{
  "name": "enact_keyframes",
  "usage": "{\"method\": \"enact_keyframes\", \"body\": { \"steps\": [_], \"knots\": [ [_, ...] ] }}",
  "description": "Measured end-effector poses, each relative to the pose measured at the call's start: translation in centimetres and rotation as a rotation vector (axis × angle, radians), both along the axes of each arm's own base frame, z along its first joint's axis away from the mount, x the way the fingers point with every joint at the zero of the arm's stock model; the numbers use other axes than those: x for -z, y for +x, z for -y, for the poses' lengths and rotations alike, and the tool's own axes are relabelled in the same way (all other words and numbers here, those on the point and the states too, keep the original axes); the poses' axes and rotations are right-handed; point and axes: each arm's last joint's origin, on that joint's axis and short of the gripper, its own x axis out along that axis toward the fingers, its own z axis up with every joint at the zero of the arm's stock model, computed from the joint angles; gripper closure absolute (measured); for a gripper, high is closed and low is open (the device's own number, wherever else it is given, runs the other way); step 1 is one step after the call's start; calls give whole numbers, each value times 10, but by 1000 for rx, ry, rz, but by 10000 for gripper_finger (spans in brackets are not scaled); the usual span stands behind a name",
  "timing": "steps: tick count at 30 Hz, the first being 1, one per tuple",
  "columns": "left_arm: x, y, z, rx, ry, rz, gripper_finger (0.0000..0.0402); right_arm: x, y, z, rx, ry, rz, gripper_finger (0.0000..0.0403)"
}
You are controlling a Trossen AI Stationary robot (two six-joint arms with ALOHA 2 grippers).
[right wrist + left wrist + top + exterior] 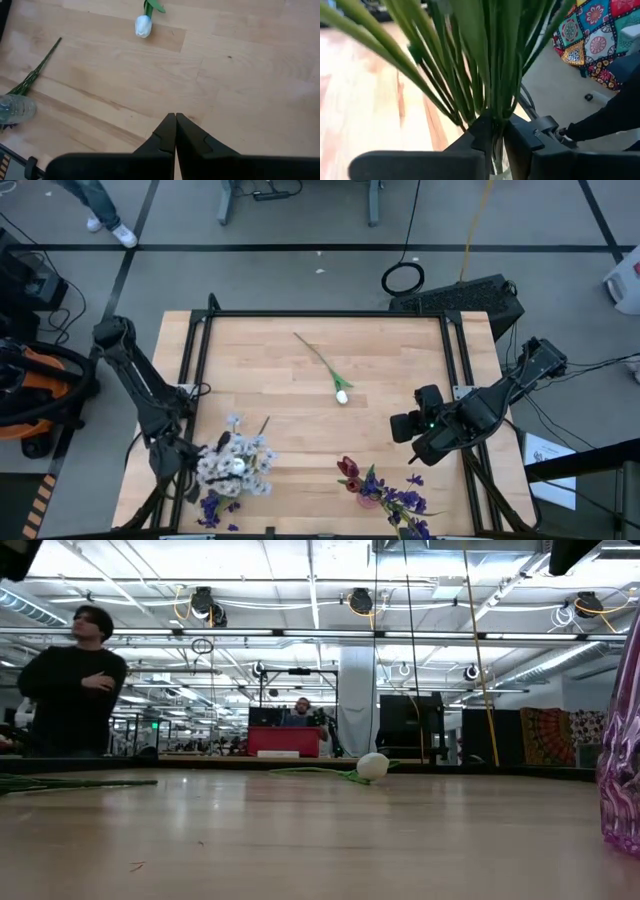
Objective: Sort flowers into vase by color
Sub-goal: Put the white flower into the transparent vase
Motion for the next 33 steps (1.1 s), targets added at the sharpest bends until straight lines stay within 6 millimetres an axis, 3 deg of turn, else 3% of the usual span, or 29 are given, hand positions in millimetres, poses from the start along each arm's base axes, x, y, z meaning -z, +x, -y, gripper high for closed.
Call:
{"method": "enact_keyframes", "body": {
  "steps": [33],
  "knots": [
    [12, -2, 3, 66, -72, -186, 347, -1, 4, -3, 22, 39, 45, 403]
  ]
}}
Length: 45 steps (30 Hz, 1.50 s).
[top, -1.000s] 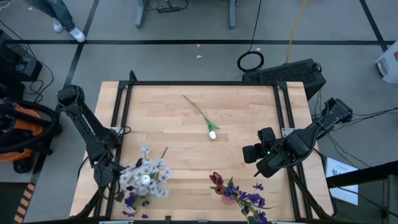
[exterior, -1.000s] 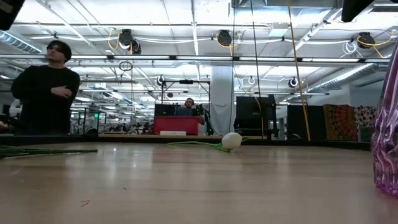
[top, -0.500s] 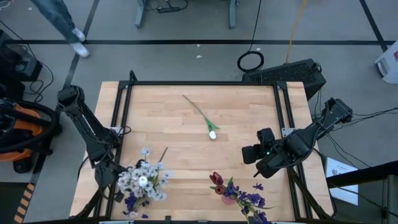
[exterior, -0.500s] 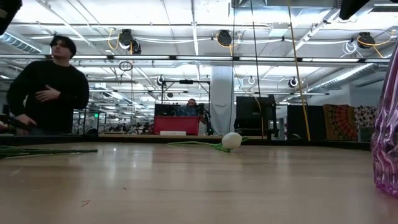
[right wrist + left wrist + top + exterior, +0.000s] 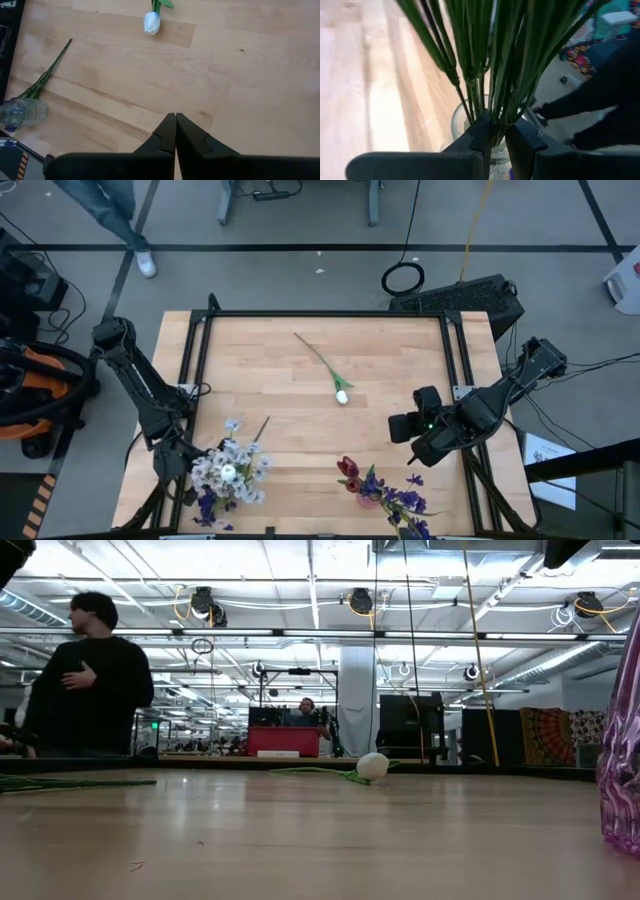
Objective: Sort flowers into vase by color
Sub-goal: Put the white flower into the transparent vase, then put the purple flower into the pink vase
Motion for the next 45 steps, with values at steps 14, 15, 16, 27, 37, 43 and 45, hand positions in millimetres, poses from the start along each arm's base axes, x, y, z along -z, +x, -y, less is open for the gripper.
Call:
{"method": "enact_keyframes", "body": {
  "steps": [14, 15, 16, 27, 37, 43, 45],
  "knots": [
    [-1, 0, 0, -13, -1, 12, 347, 0, 3, 5, 24, -3, 4, 403],
    [-1, 1, 0, -17, 0, 14, 347, 0, 4, 5, 26, -4, 4, 403],
    [-1, 1, 0, -23, 4, 19, 347, 0, 4, 6, 26, -5, 3, 403],
    [-1, 2, -2, -63, 70, 81, 347, 0, 6, 8, 27, -10, 1, 403],
    [-1, 2, -2, -68, 72, 84, 246, 0, 6, 8, 27, -8, 3, 403],
    [-2, 0, -3, -19, 110, 63, 224, 0, 6, 8, 27, -8, 3, 403],
    [-5, -1, -5, -10, 125, 49, 224, 0, 6, 8, 27, -8, 3, 403]
  ]
}}
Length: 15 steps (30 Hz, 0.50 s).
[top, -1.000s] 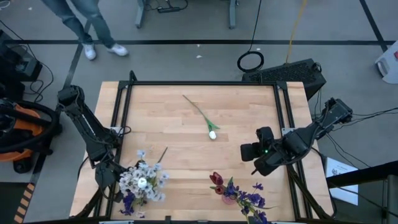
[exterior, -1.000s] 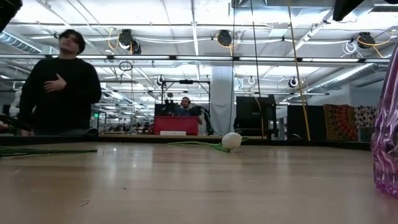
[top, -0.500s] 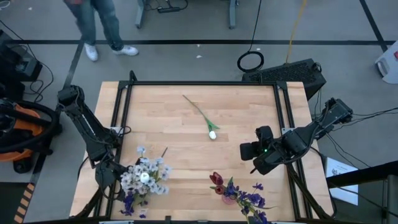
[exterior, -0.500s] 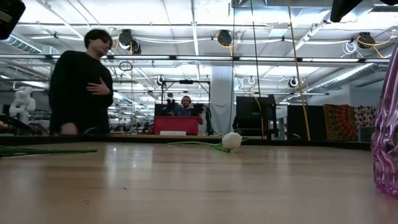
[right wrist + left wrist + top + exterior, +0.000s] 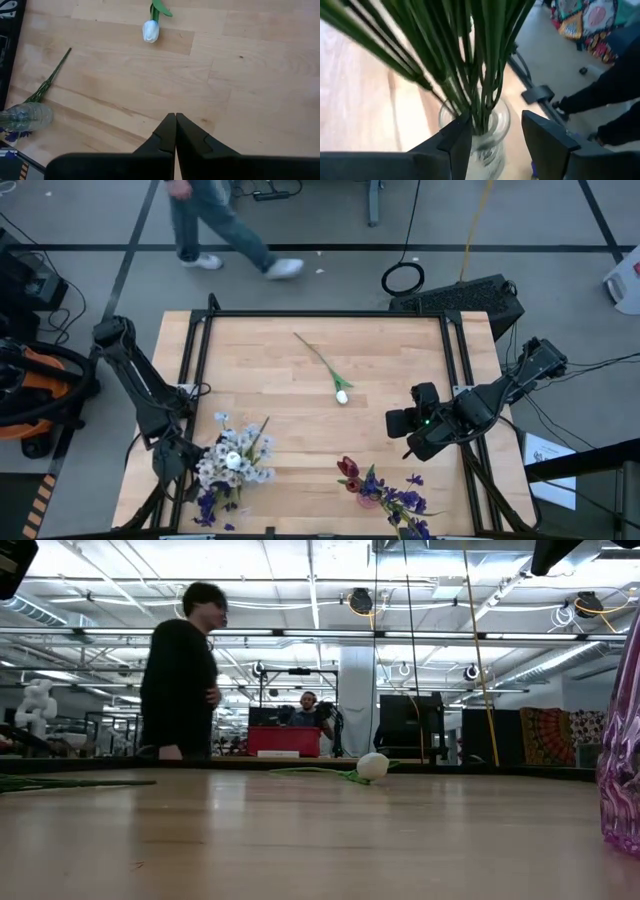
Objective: Sort flowers into vase by color
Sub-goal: Put the purple flower into the pink vase
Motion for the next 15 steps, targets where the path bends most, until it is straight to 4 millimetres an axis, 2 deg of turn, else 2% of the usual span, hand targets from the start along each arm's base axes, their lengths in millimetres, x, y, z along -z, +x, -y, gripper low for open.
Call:
{"method": "enact_keyframes", "body": {
  "steps": [10, 15],
  "knots": [
    [-21, -13, -20, 36, 115, -101, 223, 1, 0, 0, 0, -1, -2, 403],
    [-22, -20, -30, 67, 195, -156, 223, 1, 0, 0, 0, -1, -2, 403]
  ]
}}
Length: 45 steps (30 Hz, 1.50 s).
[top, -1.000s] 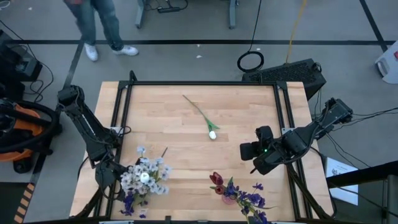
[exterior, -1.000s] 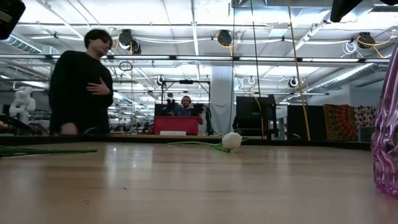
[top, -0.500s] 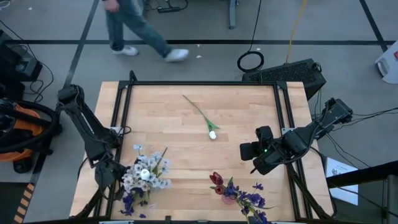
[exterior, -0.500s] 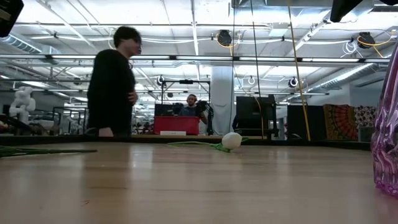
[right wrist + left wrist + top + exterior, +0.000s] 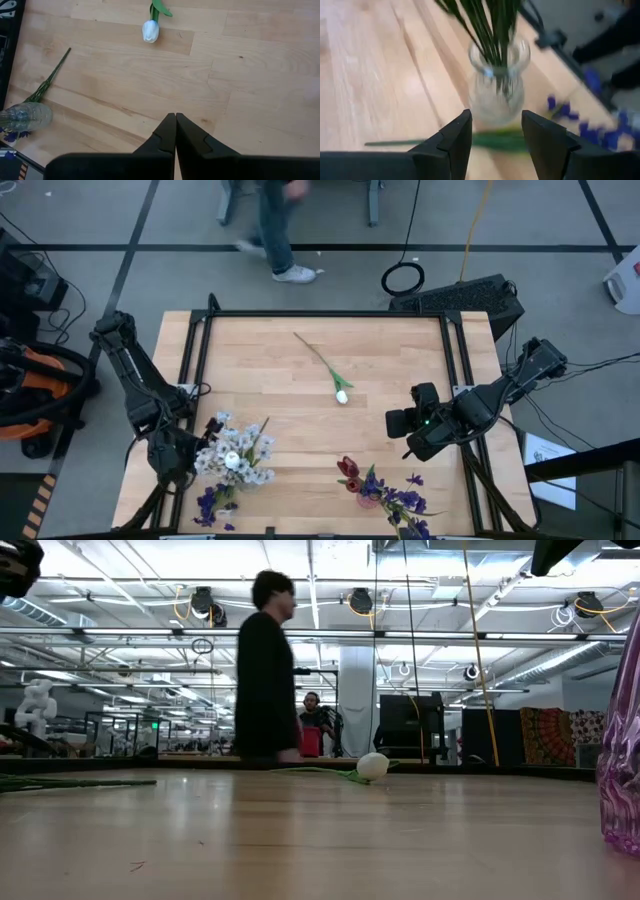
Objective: Sort flowers into vase by color
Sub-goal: Put the purple flower into the pink vase
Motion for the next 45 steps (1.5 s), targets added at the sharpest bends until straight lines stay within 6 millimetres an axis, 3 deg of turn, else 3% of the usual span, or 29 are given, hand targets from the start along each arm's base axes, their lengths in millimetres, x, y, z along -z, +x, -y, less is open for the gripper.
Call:
{"method": "enact_keyframes", "body": {
  "steps": [7, 19, 33, 38, 45],
  "knots": [
    [6, -6, -4, 227, 164, -38, 223, 0, 0, 0, 0, 0, 0, 403],
    [10, -4, 2, 273, 171, -50, 224, -1, 1, 2, 17, -60, 39, 403],
    [32, 9, 18, -207, -76, -324, 224, -1, 1, 2, 2, -67, 34, 403],
    [46, 14, 23, -429, -149, -451, 224, -1, 1, 2, -15, -76, 29, 403],
    [66, 20, 34, -606, -197, -553, 224, -1, 1, 1, -45, -86, 26, 403]
  ]
}}
